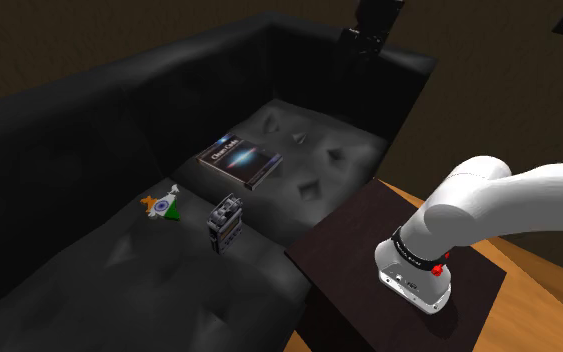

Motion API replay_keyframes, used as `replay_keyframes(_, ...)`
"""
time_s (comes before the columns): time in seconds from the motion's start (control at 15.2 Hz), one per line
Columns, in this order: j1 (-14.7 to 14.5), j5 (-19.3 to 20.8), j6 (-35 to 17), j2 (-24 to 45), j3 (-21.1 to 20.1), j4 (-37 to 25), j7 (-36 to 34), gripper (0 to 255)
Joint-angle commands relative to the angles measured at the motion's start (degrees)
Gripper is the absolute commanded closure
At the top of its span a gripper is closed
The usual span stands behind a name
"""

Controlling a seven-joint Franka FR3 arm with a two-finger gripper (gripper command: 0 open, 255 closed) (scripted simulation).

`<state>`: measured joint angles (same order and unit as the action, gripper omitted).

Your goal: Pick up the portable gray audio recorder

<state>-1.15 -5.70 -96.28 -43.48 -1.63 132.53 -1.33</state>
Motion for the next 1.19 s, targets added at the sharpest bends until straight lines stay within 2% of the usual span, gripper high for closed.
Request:
replay_keyframes(0.0,0.0,0.0,0.0,0.0,0.0,0.0,0.0,0)
replay_keyframes(0.59,1.1,-7.8,-11.5,-5.1,-14.9,13.3,-24.2,0)
replay_keyframes(0.86,1.7,-11.5,-17.2,-3.5,-22.8,15.9,-35.4,0)
replay_keyframes(1.12,3.6,-14.3,-23.4,0.7,-31.5,16.2,-46.9,0)
